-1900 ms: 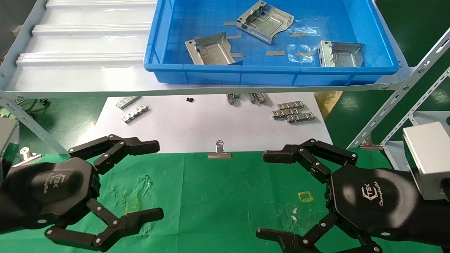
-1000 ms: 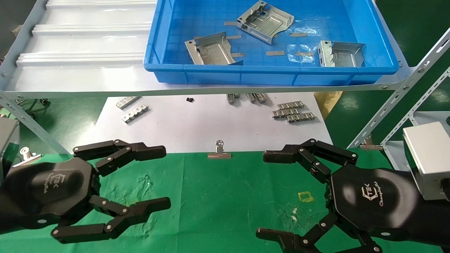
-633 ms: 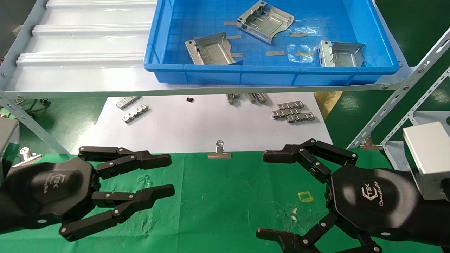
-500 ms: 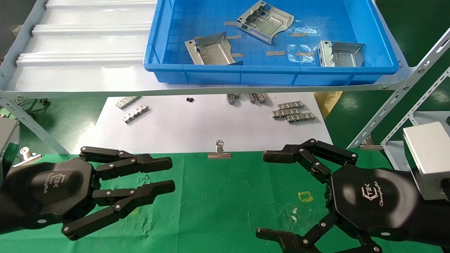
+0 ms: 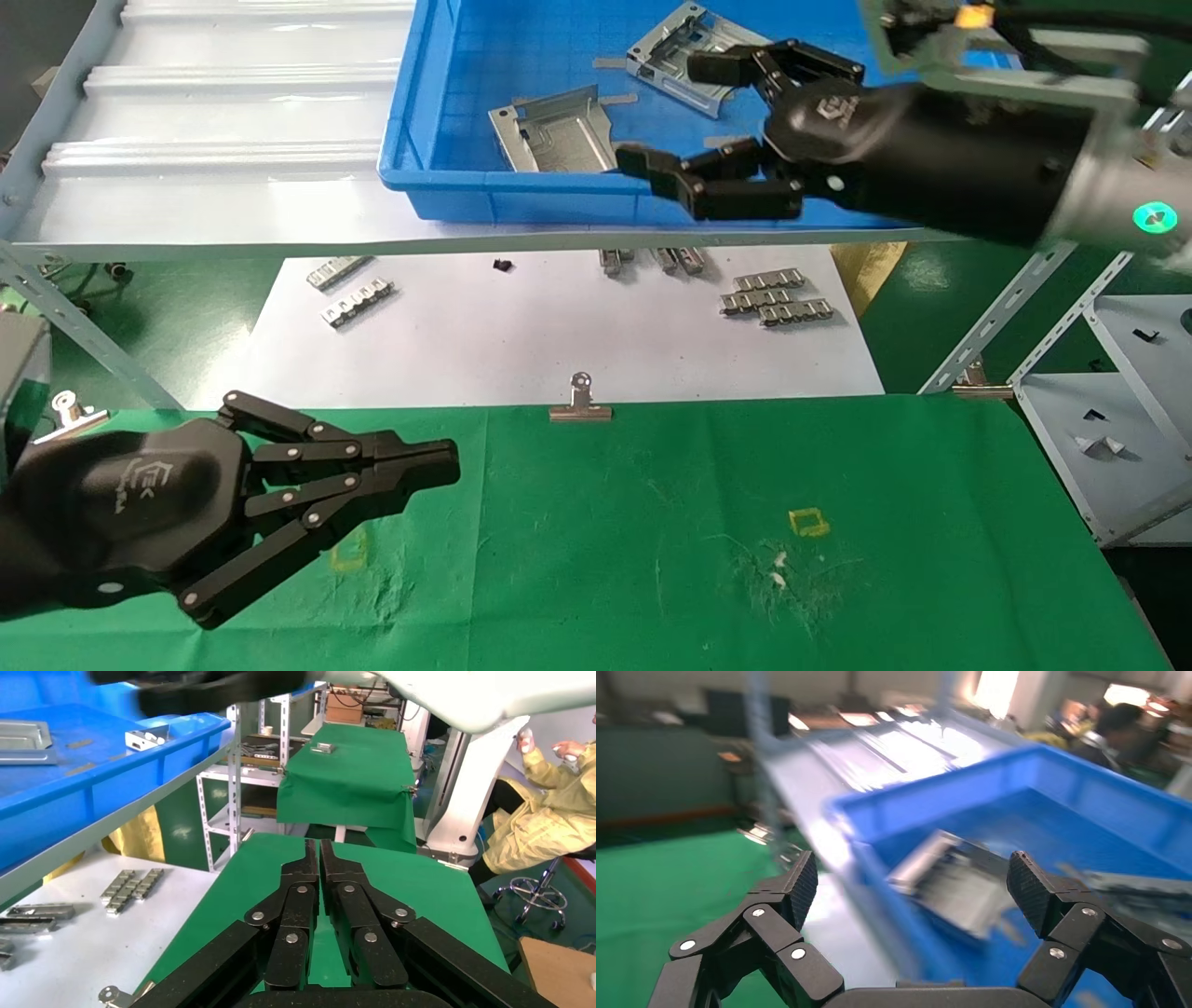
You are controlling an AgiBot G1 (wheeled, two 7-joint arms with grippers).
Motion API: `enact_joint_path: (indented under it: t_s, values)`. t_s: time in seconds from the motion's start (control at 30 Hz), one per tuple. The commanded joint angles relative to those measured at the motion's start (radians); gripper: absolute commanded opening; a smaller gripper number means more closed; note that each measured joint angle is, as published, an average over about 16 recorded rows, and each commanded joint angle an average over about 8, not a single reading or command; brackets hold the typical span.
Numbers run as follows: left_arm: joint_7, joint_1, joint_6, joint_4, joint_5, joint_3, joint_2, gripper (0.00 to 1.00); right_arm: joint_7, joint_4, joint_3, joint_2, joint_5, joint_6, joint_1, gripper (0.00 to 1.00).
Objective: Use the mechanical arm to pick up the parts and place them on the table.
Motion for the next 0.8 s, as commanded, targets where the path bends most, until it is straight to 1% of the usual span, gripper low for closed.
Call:
enact_joint_path:
  t_s: [0.03,0.17,0.3,0.33,0.43,0.47,0.57,0.6,0.7,0.73,0.8]
  values:
    - [0.000,0.000,0.000,0.000,0.000,0.000,0.000,0.00,-0.013,-0.084,-0.034,-0.060,-0.077,0.045,0.082,1.00]
    - [0.000,0.000,0.000,0.000,0.000,0.000,0.000,0.00,-0.056,-0.287,-0.093,-0.189,-0.199,0.164,0.197,1.00]
    - [0.000,0.000,0.000,0.000,0.000,0.000,0.000,0.00,-0.096,-0.477,-0.130,-0.304,-0.278,0.285,0.279,1.00]
    - [0.000,0.000,0.000,0.000,0.000,0.000,0.000,0.00,-0.104,-0.518,-0.136,-0.329,-0.290,0.312,0.294,0.95]
    - [0.000,0.000,0.000,0.000,0.000,0.000,0.000,0.00,-0.118,-0.612,-0.151,-0.383,-0.311,0.369,0.327,0.58]
    - [0.000,0.000,0.000,0.000,0.000,0.000,0.000,0.06,-0.119,-0.634,-0.155,-0.394,-0.314,0.383,0.335,0.46]
    - [0.000,0.000,0.000,0.000,0.000,0.000,0.000,0.43,-0.108,-0.670,-0.166,-0.412,-0.313,0.408,0.347,0.08]
    - [0.000,0.000,0.000,0.000,0.000,0.000,0.000,0.55,-0.100,-0.674,-0.171,-0.414,-0.311,0.411,0.348,0.01]
    - [0.000,0.000,0.000,0.000,0.000,0.000,0.000,0.93,-0.063,-0.678,-0.188,-0.418,-0.305,0.415,0.350,0.00]
    - [0.000,0.000,0.000,0.000,0.000,0.000,0.000,1.00,-0.046,-0.679,-0.196,-0.418,-0.304,0.414,0.350,0.00]
    - [0.000,0.000,0.000,0.000,0.000,0.000,0.000,1.00,-0.011,-0.678,-0.211,-0.419,-0.302,0.413,0.351,0.00]
